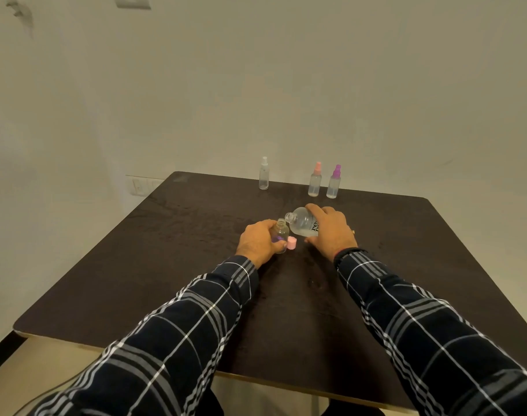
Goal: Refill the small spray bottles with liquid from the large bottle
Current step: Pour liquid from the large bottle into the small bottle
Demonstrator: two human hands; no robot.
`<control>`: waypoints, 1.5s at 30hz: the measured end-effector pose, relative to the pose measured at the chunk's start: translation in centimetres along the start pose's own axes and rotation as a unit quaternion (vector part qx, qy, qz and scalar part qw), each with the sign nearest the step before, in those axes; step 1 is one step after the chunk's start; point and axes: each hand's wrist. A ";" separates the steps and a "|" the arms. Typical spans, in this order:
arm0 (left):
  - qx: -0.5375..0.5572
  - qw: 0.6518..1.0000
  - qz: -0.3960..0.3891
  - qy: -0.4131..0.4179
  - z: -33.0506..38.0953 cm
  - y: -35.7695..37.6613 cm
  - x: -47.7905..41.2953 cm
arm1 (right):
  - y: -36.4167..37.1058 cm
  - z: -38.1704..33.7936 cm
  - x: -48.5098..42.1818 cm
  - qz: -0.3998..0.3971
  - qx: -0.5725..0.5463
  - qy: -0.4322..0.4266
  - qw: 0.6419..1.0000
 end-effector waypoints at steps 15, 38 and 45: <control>-0.001 1.000 -0.002 -0.004 0.2 0.0 0.1 | -0.5 -0.2 -0.3 0.000 0.036 -0.015 0.999; -0.005 1.000 0.000 -0.010 0.2 0.1 0.0 | -1.5 -0.9 -0.6 0.013 0.126 -0.006 0.992; -0.003 1.000 0.003 -0.003 -0.1 0.2 -0.1 | -1.5 -1.1 -0.5 0.015 0.126 0.000 0.992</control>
Point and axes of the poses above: each hand's wrist, its own x-axis away from the middle knuckle, its own y-axis out of the palm, z = x × y, and after that the axes turned 9 degrees about -z, right-handed
